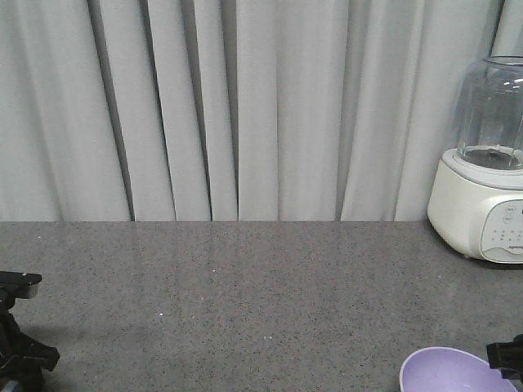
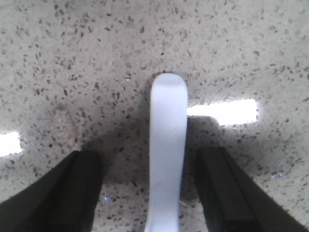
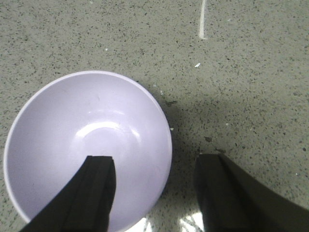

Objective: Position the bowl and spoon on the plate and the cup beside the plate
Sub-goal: 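Grasp the spoon with the left gripper and the bowl rim with the right, lift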

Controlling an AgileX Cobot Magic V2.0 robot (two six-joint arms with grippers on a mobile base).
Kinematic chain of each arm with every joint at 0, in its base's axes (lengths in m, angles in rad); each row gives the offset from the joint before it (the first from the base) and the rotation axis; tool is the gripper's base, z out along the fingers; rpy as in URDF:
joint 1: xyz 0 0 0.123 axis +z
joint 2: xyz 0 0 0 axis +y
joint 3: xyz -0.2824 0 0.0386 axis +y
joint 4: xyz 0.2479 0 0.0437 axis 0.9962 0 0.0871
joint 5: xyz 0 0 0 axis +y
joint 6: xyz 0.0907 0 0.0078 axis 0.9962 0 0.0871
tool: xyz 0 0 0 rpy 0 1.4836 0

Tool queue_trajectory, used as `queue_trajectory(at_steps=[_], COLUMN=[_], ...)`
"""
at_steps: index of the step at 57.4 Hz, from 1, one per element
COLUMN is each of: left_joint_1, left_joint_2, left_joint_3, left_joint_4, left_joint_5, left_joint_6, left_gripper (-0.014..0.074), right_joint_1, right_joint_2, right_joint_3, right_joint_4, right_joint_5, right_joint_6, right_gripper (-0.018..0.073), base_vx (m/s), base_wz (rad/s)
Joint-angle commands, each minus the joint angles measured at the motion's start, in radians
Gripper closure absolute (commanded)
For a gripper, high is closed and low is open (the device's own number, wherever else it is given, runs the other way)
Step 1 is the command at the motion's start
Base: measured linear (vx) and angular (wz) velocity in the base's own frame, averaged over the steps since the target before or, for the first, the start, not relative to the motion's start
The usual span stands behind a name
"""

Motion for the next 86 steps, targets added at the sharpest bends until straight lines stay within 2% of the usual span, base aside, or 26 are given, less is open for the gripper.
queue_trajectory(at_steps=[1, 7, 13, 19, 29, 33, 49, 76, 86], left_joint_1=[-0.006, -0.006, -0.006, -0.006, -0.006, -0.006, -0.006, -0.006, -0.006], left_joint_2=[-0.04, -0.04, -0.04, -0.046, -0.078, -0.093, -0.215, -0.474, -0.527], left_joint_3=[0.025, 0.068, 0.078, 0.077, 0.077, 0.077, 0.043, 0.036, 0.036], left_joint_4=[-0.008, -0.01, -0.011, -0.011, -0.008, -0.007, -0.006, -0.007, -0.007], left_joint_5=[-0.019, -0.043, -0.044, -0.029, -0.026, -0.026, 0.016, 0.011, 0.005], left_joint_6=[-0.005, -0.005, -0.007, -0.007, -0.006, -0.005, -0.005, -0.005, -0.005], left_gripper=[0.0111, 0.0127, 0.0188, 0.0295, 0.054, 0.0605, 0.0603, 0.0602, 0.0602], right_joint_1=[-0.006, -0.006, -0.006, -0.006, -0.006, -0.006, -0.008, -0.008, -0.008], right_joint_2=[0.026, 0.072, 0.116, 0.157, 0.196, 0.208, 0.252, 0.396, 0.416], right_joint_3=[-0.057, -0.083, -0.118, -0.154, -0.183, -0.183, -0.183, -0.183, -0.183], right_joint_4=[-0.025, -0.028, -0.028, -0.028, -0.026, -0.026, -0.028, -0.052, -0.055], right_joint_5=[-0.042, -0.011, 0.039, 0.069, 0.069, 0.068, 0.046, -0.005, -0.01], right_joint_6=[-0.015, -0.037, -0.054, -0.077, -0.086, -0.086, -0.086, -0.09, -0.09], right_gripper=[0.0117, 0.0117, 0.0117, 0.0117, 0.0117, 0.0117, 0.0117, 0.012, 0.0192], base_vx=[0.0, 0.0, 0.0, 0.0, 0.0, 0.0, 0.0, 0.0, 0.0], base_wz=[0.0, 0.0, 0.0, 0.0, 0.0, 0.0, 0.0, 0.0, 0.0])
